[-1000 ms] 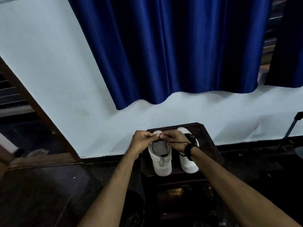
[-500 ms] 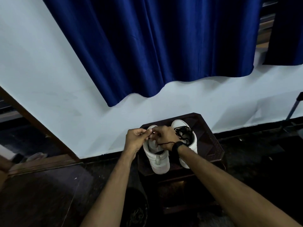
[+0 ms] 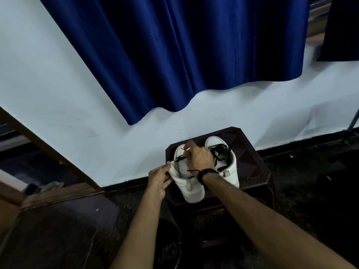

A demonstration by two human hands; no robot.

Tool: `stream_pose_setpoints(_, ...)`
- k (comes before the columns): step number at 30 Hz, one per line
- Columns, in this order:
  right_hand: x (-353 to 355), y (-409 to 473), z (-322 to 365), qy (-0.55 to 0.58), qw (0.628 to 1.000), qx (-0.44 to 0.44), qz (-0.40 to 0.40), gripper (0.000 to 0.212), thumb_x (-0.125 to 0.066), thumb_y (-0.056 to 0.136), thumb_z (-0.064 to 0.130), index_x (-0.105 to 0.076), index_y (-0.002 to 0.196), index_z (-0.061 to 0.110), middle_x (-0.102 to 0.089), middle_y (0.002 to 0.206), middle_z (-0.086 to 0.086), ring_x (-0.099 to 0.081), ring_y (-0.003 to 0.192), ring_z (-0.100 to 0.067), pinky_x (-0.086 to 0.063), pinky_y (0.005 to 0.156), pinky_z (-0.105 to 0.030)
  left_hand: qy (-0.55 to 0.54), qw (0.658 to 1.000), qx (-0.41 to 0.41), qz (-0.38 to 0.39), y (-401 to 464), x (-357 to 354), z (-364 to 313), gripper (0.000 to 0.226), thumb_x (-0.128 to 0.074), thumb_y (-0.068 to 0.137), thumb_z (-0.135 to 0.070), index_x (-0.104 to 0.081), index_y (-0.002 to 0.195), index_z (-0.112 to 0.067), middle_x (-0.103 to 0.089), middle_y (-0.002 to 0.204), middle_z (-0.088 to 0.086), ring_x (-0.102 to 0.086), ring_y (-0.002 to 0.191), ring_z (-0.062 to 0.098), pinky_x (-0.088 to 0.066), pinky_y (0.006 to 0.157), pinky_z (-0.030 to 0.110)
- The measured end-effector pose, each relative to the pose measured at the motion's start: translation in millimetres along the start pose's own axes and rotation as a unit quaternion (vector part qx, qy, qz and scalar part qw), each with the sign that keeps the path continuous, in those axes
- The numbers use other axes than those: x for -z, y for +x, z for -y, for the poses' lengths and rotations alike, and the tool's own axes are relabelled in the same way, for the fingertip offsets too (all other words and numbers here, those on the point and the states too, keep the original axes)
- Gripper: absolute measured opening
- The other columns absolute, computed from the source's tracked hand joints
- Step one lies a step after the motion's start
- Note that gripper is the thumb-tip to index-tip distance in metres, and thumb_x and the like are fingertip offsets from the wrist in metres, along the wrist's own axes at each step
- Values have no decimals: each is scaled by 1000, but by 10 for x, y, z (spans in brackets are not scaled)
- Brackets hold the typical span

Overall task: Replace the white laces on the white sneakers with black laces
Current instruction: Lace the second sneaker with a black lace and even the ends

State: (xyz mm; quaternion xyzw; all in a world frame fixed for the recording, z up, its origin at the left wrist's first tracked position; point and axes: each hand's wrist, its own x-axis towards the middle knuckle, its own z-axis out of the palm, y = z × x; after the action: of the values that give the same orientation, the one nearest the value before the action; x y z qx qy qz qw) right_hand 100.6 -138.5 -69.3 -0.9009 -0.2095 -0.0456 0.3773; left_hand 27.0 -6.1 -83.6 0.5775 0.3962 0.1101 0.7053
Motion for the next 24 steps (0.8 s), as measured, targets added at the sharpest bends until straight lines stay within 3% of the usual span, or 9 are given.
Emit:
stream_pose_setpoints(3, 15, -15, -34, -20, 1000, 10, -1, 16, -50, 89, 23, -65, 95, 24, -69, 85, -14, -64, 83, -38, -46, 63, -35, -71, 996, 40, 41, 10, 57, 49, 22, -69, 90, -23, -67, 106, -8, -72, 104, 8, -67, 92, 20, -54, 76, 30)
stream_pose_setpoints(7, -59, -71, -19, -65, 998, 16, -6, 19, -53, 87, 33, -71, 91, 29, -70, 81, -7, -66, 78, -31, -39, 55, -27, -117, 988, 72, 68, 8, 79, 102, 32, -68, 90, -30, -65, 115, -9, -70, 112, 7, -66, 97, 18, -53, 73, 29)
stream_pose_setpoints(10, -151, -114, 45, -120, 992, 39, -10, 26, -49, 86, 38, -71, 89, 24, -70, 82, -5, -66, 77, -28, -33, 57, -27, -136, 983, 84, 86, 12, 106, 139, 36, -69, 88, -33, -66, 116, -10, -71, 112, 7, -67, 99, 18, -54, 74, 31)
stream_pose_setpoints(17, -278, -130, 121, -178, 981, 80, -11, 46, -51, 82, 59, -67, 74, 17, -69, 75, -4, -67, 72, -27, -34, 56, -26, -115, 987, 56, 97, 20, 126, 149, 34, -72, 85, -32, -69, 112, -11, -74, 107, 6, -68, 99, 18, -54, 91, 35)
stream_pose_setpoints(24, -241, -54, 148, -219, 964, 149, -18, 42, -46, 86, 50, -65, 74, 15, -68, 74, -6, -66, 70, -28, -32, 56, -27, -74, 993, 12, 91, -10, 111, 109, 29, -75, 84, -27, -72, 108, -10, -75, 105, 6, -70, 98, 19, -55, 83, 33)
